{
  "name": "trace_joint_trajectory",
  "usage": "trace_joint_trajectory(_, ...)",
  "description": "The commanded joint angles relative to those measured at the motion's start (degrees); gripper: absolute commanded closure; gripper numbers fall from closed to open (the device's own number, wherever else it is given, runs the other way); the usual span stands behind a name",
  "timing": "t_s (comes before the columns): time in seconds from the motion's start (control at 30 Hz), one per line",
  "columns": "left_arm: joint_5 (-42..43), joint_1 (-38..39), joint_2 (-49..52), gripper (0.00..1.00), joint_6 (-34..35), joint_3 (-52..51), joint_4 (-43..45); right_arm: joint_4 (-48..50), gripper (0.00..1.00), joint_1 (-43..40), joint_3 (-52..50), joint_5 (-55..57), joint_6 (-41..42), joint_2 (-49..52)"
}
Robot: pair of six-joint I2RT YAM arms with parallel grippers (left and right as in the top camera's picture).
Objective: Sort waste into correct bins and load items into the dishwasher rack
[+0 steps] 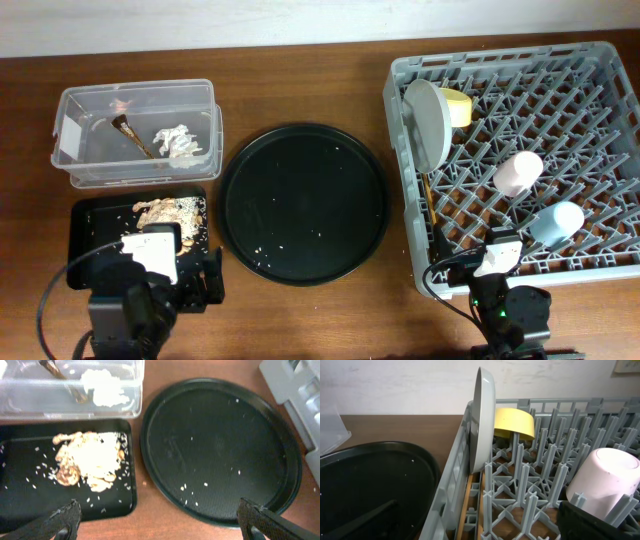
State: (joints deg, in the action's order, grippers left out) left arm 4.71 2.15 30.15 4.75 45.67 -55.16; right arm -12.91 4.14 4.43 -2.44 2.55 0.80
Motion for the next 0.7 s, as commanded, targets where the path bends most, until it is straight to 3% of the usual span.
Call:
trace_joint_trajectory(0.0,0.09,0.26,-8.00,0.01,0.35,-12.24,8.39,0.33,0.01,-0.37,-0.63,-0.31,-0.42,-0.55)
trace_joint_trajectory(0.1,0.52,0.26,-22.16,0.01,5.62,-33.55,32.20,0.33,0.01,-0.37,-0.63,-0.31,-0.42,-0.55)
trace_joint_trajectory(0.2,-1.18,0.26,-29.83,0.01,5.81,-42.95,46.38,0.33,0.01,-0.37,-0.63,-0.31,-0.42,-0.55)
trace_joint_trajectory(0.27,-1.44,0.37,-29.86,0.01,-4.81,-44.52,54.80,0.31,0.01,-0.37,-0.63,-0.31,-0.42,-0.55)
trace_joint_trajectory(0.3,-1.22,0.39,-29.86,0.01,-7.96,-45.16,55.84,0.31,0.01,-0.37,-0.63,-0.31,-0.42,-0.55)
trace_joint_trajectory(0.33,-0.50,0.48,-29.86,0.01,-9.62,-45.16,50.51,0.33,0.01,-0.37,-0.63,-0.31,-0.42,-0.55)
trace_joint_trajectory(0.67,-0.85,0.85,-29.81,0.01,-9.79,-45.16,50.77,0.33,0.01,-0.37,-0.63,-0.31,-0.42,-0.55)
